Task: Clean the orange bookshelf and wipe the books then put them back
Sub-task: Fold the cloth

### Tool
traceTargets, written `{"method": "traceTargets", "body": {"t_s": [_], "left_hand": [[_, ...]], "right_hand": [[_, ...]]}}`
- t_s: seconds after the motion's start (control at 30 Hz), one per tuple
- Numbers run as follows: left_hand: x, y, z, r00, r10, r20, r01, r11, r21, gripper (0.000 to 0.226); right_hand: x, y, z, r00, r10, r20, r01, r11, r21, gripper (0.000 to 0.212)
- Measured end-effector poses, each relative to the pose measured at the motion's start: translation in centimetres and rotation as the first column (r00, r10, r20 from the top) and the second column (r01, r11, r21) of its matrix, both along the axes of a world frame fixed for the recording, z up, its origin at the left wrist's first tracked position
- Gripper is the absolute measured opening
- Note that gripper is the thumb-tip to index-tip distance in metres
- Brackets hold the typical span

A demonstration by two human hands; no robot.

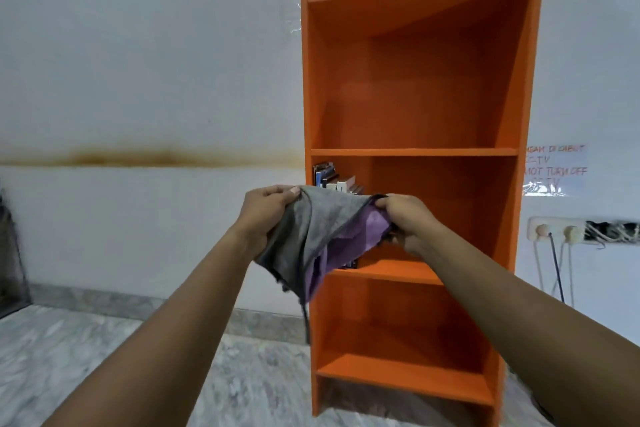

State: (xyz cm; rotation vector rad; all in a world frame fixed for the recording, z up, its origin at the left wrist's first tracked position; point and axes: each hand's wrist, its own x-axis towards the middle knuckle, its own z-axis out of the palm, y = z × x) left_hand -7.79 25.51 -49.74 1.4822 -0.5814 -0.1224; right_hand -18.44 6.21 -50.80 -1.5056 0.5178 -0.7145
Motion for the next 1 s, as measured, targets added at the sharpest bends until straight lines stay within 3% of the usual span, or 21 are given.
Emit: {"method": "traceTargets", "body": {"t_s": [0.1, 0.2, 0.23, 0.3, 0.37, 0.47, 0.63, 0.73, 0.83, 0.9, 1.0], "left_hand": [[2.7, 0.2, -0.8, 0.981, 0.084, 0.173, -0.117, 0.974, 0.193, 0.02], [6.0, 0.0, -2.6, 0.931, 0.16, 0.328, -0.275, 0.898, 0.344, 0.012], [7.0, -0.3, -3.5, 0.949, 0.106, 0.298, -0.214, 0.909, 0.357, 0.013], [8.7, -1.1, -4.9, 0.981, -0.129, 0.147, 0.063, 0.92, 0.387, 0.022], [10.5, -2.2, -6.7, 0.949, -0.317, 0.009, 0.276, 0.838, 0.47, 0.039], [14.6, -3.9, -9.5, 0.951, -0.309, -0.024, 0.279, 0.819, 0.501, 0.048], [22.1, -4.7, -9.5, 0.973, -0.222, 0.062, 0.17, 0.873, 0.458, 0.017], [26.4, -3.4, -5.5, 0.989, -0.119, 0.088, 0.065, 0.885, 0.462, 0.018], [29.3, -1.9, 1.0, 0.985, -0.153, 0.076, 0.09, 0.842, 0.532, 0.023], [30.2, -1.7, 7.0, 0.981, -0.191, 0.045, 0.137, 0.829, 0.543, 0.025], [30.7, -1.8, 16.8, 0.99, -0.13, 0.06, 0.089, 0.886, 0.455, 0.009]], "right_hand": [[1.5, 0.1, 0.4, 1.0, 0.008, -0.011, -0.009, 0.998, -0.061, 0.02], [5.0, 0.6, 0.0, 0.994, 0.05, -0.095, -0.071, 0.971, -0.228, 0.022], [6.4, 0.9, -0.5, 0.989, 0.069, -0.127, -0.104, 0.951, -0.291, 0.022], [9.6, 1.4, -1.4, 0.979, 0.096, -0.179, -0.161, 0.902, -0.4, 0.021], [13.2, 1.5, -2.7, 0.965, 0.098, -0.242, -0.209, 0.845, -0.492, 0.021], [18.7, 1.1, -4.2, 0.948, 0.099, -0.303, -0.272, 0.749, -0.605, 0.021], [25.3, -0.1, -3.0, 0.933, 0.116, -0.341, -0.332, 0.644, -0.689, 0.024], [28.5, -0.3, 0.4, 0.912, 0.101, -0.397, -0.375, 0.595, -0.71, 0.028], [31.2, 0.3, 6.7, 0.896, 0.112, -0.43, -0.408, 0.592, -0.695, 0.029], [32.8, 1.1, 13.1, 0.896, 0.12, -0.429, -0.412, 0.587, -0.697, 0.03], [33.8, 2.7, 24.3, 0.903, 0.131, -0.409, -0.404, 0.583, -0.705, 0.03]]}}
